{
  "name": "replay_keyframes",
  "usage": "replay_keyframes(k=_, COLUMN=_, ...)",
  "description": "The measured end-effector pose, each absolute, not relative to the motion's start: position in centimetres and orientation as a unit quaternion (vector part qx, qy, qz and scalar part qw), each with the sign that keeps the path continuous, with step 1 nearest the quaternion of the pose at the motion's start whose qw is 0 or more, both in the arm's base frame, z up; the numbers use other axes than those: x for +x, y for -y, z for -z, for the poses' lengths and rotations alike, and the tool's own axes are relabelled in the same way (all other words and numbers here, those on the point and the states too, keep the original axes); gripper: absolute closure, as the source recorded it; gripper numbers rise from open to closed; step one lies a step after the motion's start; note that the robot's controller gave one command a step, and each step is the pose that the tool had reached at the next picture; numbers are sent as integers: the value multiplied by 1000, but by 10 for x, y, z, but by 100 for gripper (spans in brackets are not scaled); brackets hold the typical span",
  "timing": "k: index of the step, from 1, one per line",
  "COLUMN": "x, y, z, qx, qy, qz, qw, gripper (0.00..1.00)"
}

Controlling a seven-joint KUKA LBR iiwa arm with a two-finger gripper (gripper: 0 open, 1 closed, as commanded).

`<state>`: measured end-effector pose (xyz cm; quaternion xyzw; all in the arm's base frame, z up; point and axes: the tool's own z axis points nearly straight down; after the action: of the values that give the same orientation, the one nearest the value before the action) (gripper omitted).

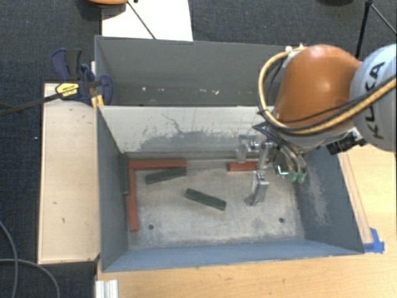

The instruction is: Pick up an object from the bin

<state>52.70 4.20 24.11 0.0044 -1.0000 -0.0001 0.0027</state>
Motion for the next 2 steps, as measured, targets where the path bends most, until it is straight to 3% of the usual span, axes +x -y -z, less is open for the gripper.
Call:
replay_keyframes(k=1, x=528, y=-42, z=-245, qx=4, qy=1000, qz=0, qw=-1, gripper=0)
replay_keyframes(k=2, x=533, y=-54, z=-194, qx=28, qy=1000, qz=0, qw=-5, gripper=0)
